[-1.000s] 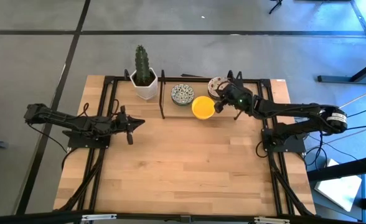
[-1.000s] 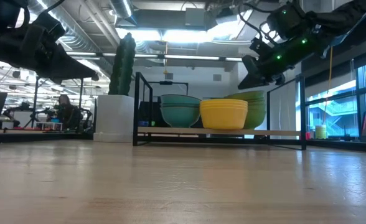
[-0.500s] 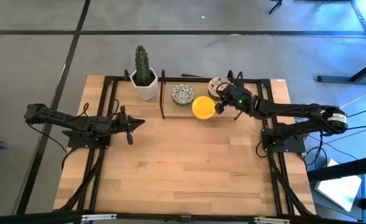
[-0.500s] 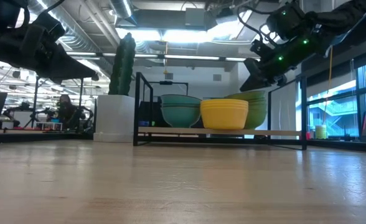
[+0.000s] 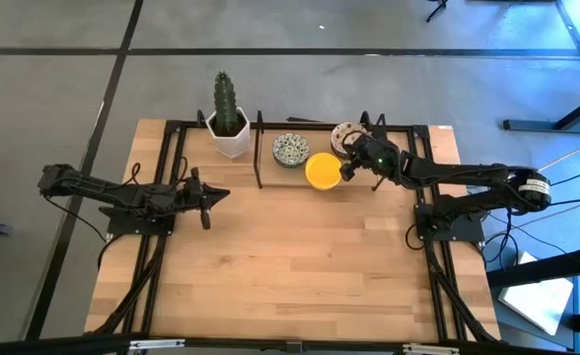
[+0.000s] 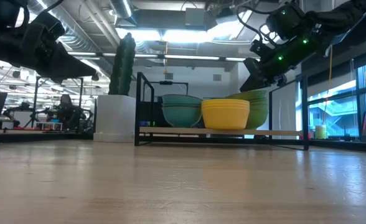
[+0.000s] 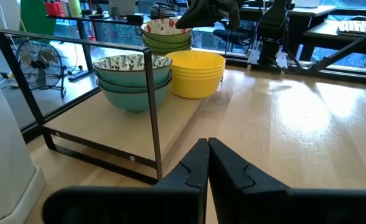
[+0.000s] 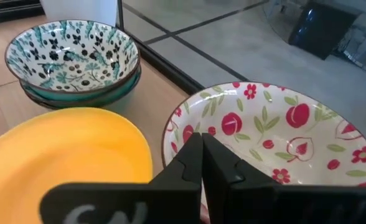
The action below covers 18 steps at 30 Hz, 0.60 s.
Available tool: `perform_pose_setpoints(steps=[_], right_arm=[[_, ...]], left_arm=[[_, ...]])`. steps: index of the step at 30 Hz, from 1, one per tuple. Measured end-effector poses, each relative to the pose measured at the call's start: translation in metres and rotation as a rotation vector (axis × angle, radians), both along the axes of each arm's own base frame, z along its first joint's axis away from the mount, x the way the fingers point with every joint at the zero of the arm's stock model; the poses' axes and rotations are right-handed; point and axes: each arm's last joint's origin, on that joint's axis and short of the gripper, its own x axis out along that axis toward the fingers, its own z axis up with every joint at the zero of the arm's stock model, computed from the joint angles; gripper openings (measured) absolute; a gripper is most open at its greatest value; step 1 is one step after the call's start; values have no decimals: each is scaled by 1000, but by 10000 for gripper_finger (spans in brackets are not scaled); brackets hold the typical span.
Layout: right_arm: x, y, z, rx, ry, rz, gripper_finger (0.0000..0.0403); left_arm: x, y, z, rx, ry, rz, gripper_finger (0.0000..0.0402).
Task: Pick & Place Mini bowls
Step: Stack the green printed bowl on top of the green printed bowl on the shelf
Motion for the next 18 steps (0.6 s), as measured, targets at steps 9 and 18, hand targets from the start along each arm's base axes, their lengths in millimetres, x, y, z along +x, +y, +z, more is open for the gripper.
perform_pose_setpoints(steps=[9, 18], right_arm=[[11, -1, 49, -63, 146, -58, 1], [25, 26, 48, -77, 404, -152, 1]], left_arm=[[0, 0, 0, 0, -3, -1, 6], [0, 0, 0, 8, 1, -1, 8]])
